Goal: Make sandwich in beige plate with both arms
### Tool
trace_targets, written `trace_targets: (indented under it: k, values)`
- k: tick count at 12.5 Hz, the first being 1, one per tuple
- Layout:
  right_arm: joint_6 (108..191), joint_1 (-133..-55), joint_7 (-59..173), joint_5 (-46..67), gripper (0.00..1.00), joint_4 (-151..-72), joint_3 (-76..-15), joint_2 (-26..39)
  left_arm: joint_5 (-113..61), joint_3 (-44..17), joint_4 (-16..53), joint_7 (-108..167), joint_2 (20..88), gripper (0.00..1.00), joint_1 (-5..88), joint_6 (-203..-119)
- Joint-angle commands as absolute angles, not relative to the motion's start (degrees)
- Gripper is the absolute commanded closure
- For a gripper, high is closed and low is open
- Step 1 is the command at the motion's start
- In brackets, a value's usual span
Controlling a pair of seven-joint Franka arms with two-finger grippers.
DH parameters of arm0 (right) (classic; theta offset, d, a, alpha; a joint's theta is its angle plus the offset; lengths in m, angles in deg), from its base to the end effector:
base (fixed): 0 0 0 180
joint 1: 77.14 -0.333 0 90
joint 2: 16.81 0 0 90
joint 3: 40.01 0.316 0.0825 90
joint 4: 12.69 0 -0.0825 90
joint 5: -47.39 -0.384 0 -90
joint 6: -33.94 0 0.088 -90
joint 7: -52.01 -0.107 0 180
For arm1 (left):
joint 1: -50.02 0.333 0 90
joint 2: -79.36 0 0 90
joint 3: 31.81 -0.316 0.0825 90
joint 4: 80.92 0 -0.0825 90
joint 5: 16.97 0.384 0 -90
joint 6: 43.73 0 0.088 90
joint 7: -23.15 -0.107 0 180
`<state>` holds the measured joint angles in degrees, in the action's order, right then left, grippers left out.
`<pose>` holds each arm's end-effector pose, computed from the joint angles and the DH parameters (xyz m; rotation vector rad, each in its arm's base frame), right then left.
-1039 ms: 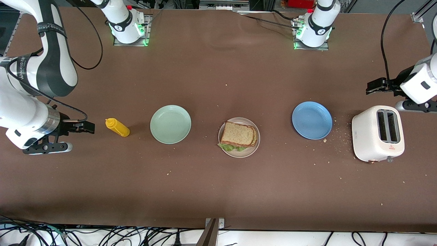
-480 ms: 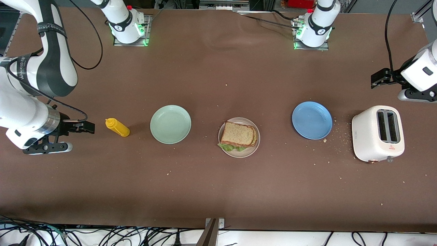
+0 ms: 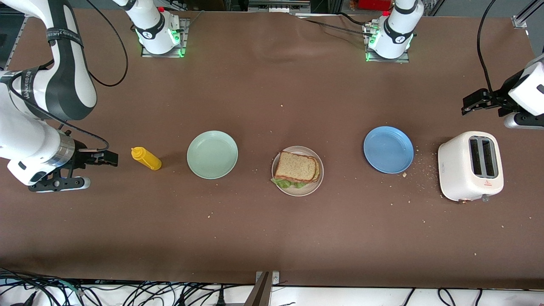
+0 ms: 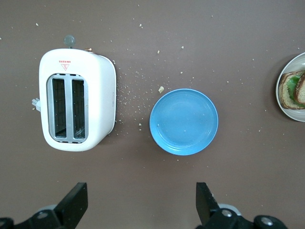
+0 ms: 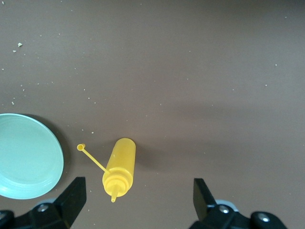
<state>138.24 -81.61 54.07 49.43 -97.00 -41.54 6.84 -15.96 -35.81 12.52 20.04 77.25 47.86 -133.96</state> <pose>0.6732 0.0343 0.4372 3.0908 0.1532 -0.0981 0.5616 0.0193 0.5761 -3.1218 0.0359 0.1461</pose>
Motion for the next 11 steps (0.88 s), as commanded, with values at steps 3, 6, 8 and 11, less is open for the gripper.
trace_targets:
  k: [3,6,8,11]
  values:
    - [138.80,-81.53,53.77,49.94,0.01,-97.76,-41.24,6.31,-17.23,-35.41,13.65,20.77,78.92,0.00,48.44,-136.01]
    - [138.80,-81.53,53.77,49.94,0.01,-97.76,-41.24,6.49,-17.41,-35.07,12.95,20.25,76.91,0.00,50.36,-135.67]
    - [138.80,-81.53,53.77,49.94,0.01,-97.76,-41.24,6.49,-17.50,-34.97,12.95,20.07,76.99,0.00,50.46,-135.49]
    - [138.80,-81.53,53.77,49.94,0.01,-97.68,-41.24,6.49,-17.50,-34.71,12.69,20.16,76.72,0.00,49.93,-135.49]
